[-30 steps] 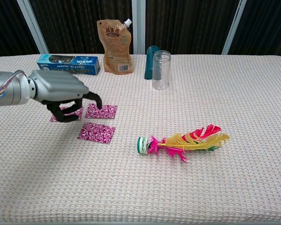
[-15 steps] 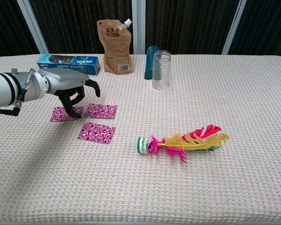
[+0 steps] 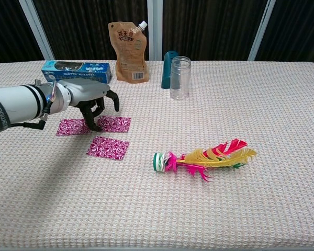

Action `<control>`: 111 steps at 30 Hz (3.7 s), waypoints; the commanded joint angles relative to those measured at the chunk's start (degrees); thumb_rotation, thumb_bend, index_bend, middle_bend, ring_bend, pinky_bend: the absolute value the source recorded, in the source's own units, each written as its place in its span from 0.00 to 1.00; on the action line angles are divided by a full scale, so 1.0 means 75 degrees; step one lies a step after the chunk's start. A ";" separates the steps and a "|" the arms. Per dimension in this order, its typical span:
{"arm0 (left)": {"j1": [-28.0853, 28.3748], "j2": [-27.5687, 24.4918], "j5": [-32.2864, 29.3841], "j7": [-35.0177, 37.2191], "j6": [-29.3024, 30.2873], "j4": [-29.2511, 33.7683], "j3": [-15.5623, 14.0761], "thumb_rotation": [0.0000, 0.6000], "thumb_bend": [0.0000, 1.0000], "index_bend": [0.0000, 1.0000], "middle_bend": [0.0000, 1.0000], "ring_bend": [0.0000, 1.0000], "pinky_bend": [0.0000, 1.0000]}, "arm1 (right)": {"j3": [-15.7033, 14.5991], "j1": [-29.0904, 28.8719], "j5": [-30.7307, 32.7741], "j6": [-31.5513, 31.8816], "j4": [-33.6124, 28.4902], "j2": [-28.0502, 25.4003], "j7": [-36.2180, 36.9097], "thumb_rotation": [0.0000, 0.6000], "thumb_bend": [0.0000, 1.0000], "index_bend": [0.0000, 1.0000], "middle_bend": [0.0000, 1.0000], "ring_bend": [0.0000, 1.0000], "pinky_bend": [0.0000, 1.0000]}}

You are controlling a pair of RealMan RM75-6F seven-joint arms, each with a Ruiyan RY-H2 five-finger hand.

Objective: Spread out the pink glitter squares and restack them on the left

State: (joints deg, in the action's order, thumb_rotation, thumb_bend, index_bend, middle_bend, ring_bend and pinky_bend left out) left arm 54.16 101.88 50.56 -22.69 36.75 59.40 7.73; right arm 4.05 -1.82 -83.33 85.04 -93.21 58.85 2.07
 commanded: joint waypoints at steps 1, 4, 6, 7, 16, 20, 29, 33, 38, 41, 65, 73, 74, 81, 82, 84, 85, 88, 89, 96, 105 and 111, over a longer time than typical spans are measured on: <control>0.0044 0.0114 -0.0117 -0.0059 -0.0081 -0.0139 -0.0015 1.00 0.26 0.37 0.87 0.91 0.87 | 0.0002 0.0003 0.0018 -0.0012 0.0011 -0.0005 0.0015 0.62 0.19 0.08 0.07 0.00 0.00; 0.0084 0.0197 -0.0238 -0.0094 -0.0123 -0.0244 0.0013 1.00 0.26 0.37 0.87 0.91 0.87 | 0.0002 0.0009 0.0033 -0.0022 0.0027 -0.0010 0.0034 0.62 0.19 0.08 0.08 0.00 0.00; 0.0098 0.0221 -0.0284 -0.0114 -0.0096 -0.0254 0.0035 1.00 0.26 0.37 0.87 0.91 0.87 | 0.0002 0.0019 0.0039 -0.0013 0.0041 -0.0011 0.0052 0.62 0.19 0.08 0.08 0.00 0.00; 0.0108 0.0228 -0.0304 -0.0137 -0.0094 -0.0256 0.0034 1.00 0.26 0.37 0.87 0.91 0.87 | 0.0001 0.0023 0.0043 -0.0012 0.0049 -0.0010 0.0055 0.63 0.19 0.08 0.07 0.00 0.00; 0.0222 0.0291 -0.0533 -0.0328 -0.0151 -0.0287 0.0028 1.00 0.26 0.38 0.87 0.91 0.87 | -0.0002 0.0055 0.0076 -0.0010 0.0102 -0.0008 0.0124 0.62 0.19 0.08 0.07 0.00 0.00; 0.0207 0.0306 -0.0433 -0.0339 -0.0024 -0.0217 -0.0003 1.00 0.26 0.42 0.88 0.91 0.87 | -0.0004 0.0062 0.0088 -0.0023 0.0123 -0.0005 0.0146 0.63 0.19 0.08 0.08 0.00 0.00; 0.0137 0.0307 -0.0183 -0.0218 0.0092 -0.0169 -0.0047 1.00 0.29 0.45 0.88 0.91 0.87 | 0.0004 0.0067 0.0096 -0.0028 0.0132 -0.0007 0.0153 0.62 0.19 0.08 0.07 0.00 0.00; 0.0052 0.0177 0.0039 -0.0071 0.0263 -0.0009 -0.0024 1.00 0.30 0.45 0.88 0.91 0.87 | 0.0011 0.0076 0.0095 -0.0009 0.0127 -0.0015 0.0150 0.63 0.20 0.08 0.08 0.00 0.00; -0.0091 -0.0241 0.0253 0.0038 0.0434 0.0442 -0.0042 1.00 0.30 0.45 0.88 0.91 0.87 | 0.0028 0.0053 0.0087 -0.0025 0.0097 -0.0020 0.0137 0.63 0.19 0.08 0.08 0.00 0.00; -0.0193 -0.0524 0.0257 0.0020 0.0554 0.0744 -0.0061 1.00 0.30 0.45 0.88 0.91 0.87 | 0.0025 0.0047 0.0046 -0.0008 0.0091 -0.0005 0.0132 0.62 0.19 0.08 0.08 0.00 0.00; -0.0936 -0.1143 -0.1878 -0.1248 0.1498 0.1729 -0.0400 1.00 0.30 0.42 0.88 0.91 0.87 | -0.0026 -0.0002 -0.0193 0.0016 0.0148 0.0024 0.0294 0.63 0.19 0.08 0.08 0.00 0.00; -0.0845 -0.0894 -0.2055 -0.1321 0.1436 0.1484 -0.0287 1.00 0.30 0.41 0.88 0.91 0.87 | -0.0045 0.0012 -0.0172 0.0003 0.0157 0.0021 0.0300 0.64 0.19 0.08 0.08 0.00 0.00; -0.0828 -0.0862 -0.2043 -0.1349 0.1435 0.1441 -0.0289 1.00 0.30 0.41 0.88 0.91 0.87 | -0.0043 0.0017 -0.0162 0.0007 0.0158 0.0015 0.0301 0.63 0.19 0.08 0.08 0.00 0.00; -0.0791 -0.0806 -0.2148 -0.1456 0.1401 0.1433 -0.0273 1.00 0.30 0.41 0.88 0.91 0.87 | -0.0043 0.0006 -0.0137 -0.0031 0.0170 0.0013 0.0308 0.63 0.19 0.08 0.08 0.00 0.00; -0.0790 -0.0804 -0.2155 -0.1466 0.1406 0.1435 -0.0275 1.00 0.30 0.41 0.88 0.91 0.87 | -0.0040 0.0000 -0.0137 -0.0036 0.0175 0.0016 0.0312 0.63 0.19 0.08 0.08 0.00 0.00; -0.0787 -0.0805 -0.2182 -0.1488 0.1393 0.1444 -0.0280 1.00 0.30 0.41 0.88 0.91 0.87 | -0.0037 -0.0007 -0.0124 -0.0054 0.0184 0.0019 0.0321 0.62 0.19 0.08 0.08 0.00 0.00; -0.0785 -0.0807 -0.2194 -0.1495 0.1396 0.1452 -0.0277 1.00 0.30 0.41 0.88 0.91 0.87 | -0.0039 -0.0007 -0.0120 -0.0057 0.0190 0.0021 0.0325 0.62 0.19 0.08 0.08 0.00 0.00; -0.0775 -0.0809 -0.2197 -0.1534 0.1405 0.1478 -0.0288 1.00 0.30 0.40 0.88 0.91 0.87 | -0.0042 0.0003 -0.0105 -0.0057 0.0207 0.0022 0.0341 0.63 0.19 0.08 0.08 0.00 0.00; -0.0768 -0.0807 -0.2205 -0.1563 0.1414 0.1487 -0.0296 1.00 0.30 0.40 0.88 0.91 0.87 | -0.0044 0.0007 -0.0104 -0.0054 0.0214 0.0022 0.0349 0.64 0.19 0.08 0.08 0.00 0.00; -0.0736 -0.0839 -0.2301 -0.1694 0.1457 0.1602 -0.0314 1.00 0.30 0.36 0.88 0.91 0.87 | -0.0049 0.0008 -0.0092 -0.0074 0.0248 0.0020 0.0395 0.64 0.19 0.08 0.08 0.00 0.00; -0.0702 -0.0944 -0.2353 -0.1852 0.1489 0.1840 -0.0388 1.00 0.30 0.34 0.88 0.91 0.87 | -0.0051 0.0024 -0.0093 -0.0051 0.0284 0.0027 0.0436 0.63 0.20 0.08 0.08 0.00 0.00; -0.0764 -0.1319 -0.1320 -0.1614 0.1822 0.2774 -0.0430 1.00 0.30 0.32 0.87 0.91 0.87 | -0.0053 0.0030 -0.0105 -0.0038 0.0286 0.0040 0.0438 0.63 0.20 0.08 0.08 0.00 0.00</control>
State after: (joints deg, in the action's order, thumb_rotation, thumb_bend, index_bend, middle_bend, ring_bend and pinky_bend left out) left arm 48.66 93.40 37.01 -35.67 49.21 77.12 4.79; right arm 3.65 -1.60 -84.13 84.76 -91.07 59.15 5.36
